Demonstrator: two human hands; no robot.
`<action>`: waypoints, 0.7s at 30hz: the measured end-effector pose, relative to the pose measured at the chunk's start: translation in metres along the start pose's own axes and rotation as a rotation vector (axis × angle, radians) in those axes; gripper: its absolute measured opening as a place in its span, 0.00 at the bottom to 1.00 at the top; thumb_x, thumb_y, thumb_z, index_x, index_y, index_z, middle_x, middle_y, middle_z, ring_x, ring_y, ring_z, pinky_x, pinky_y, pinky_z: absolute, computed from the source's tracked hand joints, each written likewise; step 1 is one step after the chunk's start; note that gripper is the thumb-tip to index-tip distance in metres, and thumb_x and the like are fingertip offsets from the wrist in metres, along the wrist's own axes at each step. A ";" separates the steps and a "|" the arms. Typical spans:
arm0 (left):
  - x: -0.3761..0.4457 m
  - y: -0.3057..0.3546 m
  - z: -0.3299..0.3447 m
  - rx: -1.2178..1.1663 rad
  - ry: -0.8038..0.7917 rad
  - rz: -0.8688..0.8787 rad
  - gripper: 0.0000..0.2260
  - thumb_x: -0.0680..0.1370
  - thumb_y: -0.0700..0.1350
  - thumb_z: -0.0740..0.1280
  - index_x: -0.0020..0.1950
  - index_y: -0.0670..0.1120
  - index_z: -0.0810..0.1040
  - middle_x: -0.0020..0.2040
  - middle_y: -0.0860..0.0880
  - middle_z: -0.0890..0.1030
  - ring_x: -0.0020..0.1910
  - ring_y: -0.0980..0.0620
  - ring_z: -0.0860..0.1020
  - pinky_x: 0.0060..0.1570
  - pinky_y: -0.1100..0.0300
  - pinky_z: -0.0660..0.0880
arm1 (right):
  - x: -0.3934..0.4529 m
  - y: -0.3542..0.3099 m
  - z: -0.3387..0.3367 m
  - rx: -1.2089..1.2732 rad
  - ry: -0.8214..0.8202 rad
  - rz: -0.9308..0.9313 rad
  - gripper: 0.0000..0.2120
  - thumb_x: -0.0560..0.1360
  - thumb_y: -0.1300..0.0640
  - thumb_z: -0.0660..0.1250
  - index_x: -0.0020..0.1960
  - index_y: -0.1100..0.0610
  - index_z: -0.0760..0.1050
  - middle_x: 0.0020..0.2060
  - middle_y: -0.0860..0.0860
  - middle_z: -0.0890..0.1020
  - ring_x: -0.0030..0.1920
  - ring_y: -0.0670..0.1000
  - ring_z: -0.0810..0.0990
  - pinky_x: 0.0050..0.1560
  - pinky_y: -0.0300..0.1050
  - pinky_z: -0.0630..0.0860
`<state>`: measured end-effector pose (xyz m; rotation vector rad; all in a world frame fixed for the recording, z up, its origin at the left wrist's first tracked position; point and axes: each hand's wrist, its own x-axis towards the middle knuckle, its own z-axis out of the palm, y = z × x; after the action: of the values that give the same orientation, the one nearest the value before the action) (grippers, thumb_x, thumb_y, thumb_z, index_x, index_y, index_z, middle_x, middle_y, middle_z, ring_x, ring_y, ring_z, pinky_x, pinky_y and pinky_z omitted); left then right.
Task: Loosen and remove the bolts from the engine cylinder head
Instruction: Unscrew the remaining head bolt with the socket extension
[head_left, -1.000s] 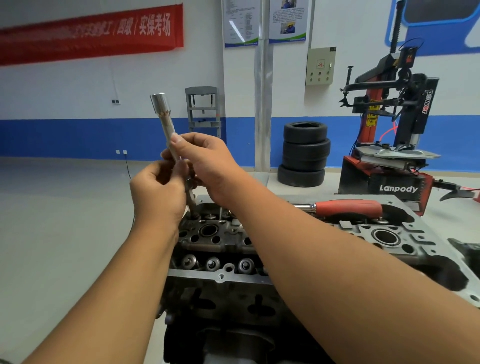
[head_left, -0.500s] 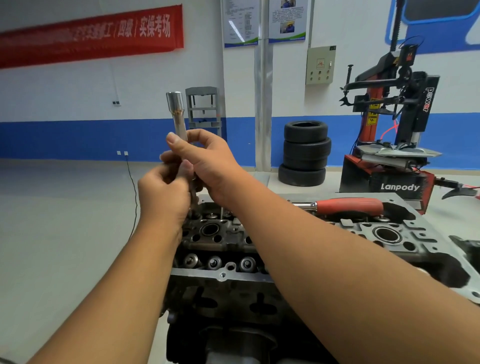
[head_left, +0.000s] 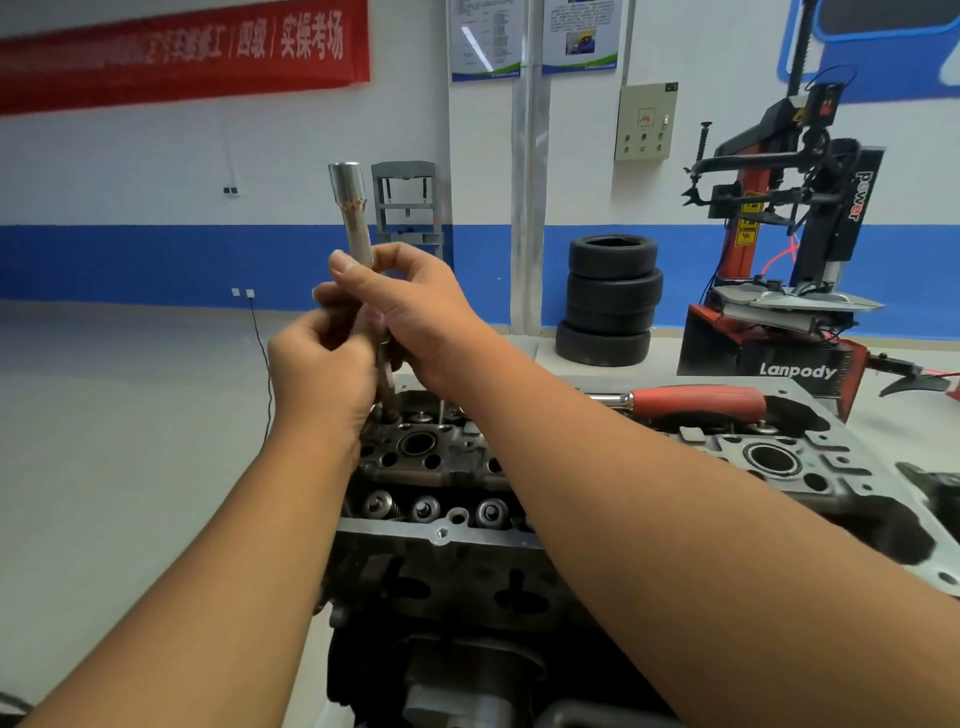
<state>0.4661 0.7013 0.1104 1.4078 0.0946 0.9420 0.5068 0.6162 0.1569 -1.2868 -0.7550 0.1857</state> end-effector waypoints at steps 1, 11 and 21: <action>0.000 0.000 0.000 0.001 0.003 0.007 0.02 0.80 0.49 0.74 0.48 0.53 0.85 0.44 0.49 0.88 0.44 0.45 0.88 0.46 0.36 0.85 | 0.000 0.001 0.000 0.007 0.002 -0.007 0.10 0.80 0.54 0.73 0.53 0.59 0.76 0.51 0.60 0.87 0.43 0.51 0.87 0.41 0.47 0.82; 0.000 0.000 -0.001 -0.033 0.000 -0.032 0.11 0.82 0.52 0.68 0.43 0.55 0.87 0.42 0.49 0.87 0.48 0.38 0.87 0.46 0.38 0.85 | 0.002 0.002 -0.002 0.036 -0.053 0.061 0.12 0.81 0.49 0.70 0.55 0.57 0.80 0.51 0.57 0.87 0.42 0.52 0.85 0.34 0.47 0.81; -0.001 0.001 0.001 -0.071 -0.079 -0.030 0.13 0.83 0.49 0.66 0.44 0.56 0.88 0.43 0.49 0.88 0.49 0.42 0.87 0.51 0.39 0.85 | 0.002 0.002 -0.002 -0.027 -0.031 0.003 0.11 0.82 0.48 0.69 0.53 0.56 0.83 0.56 0.55 0.87 0.43 0.47 0.85 0.34 0.42 0.80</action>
<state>0.4651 0.7001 0.1112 1.3725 0.0229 0.8556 0.5105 0.6160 0.1560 -1.3127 -0.7846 0.1986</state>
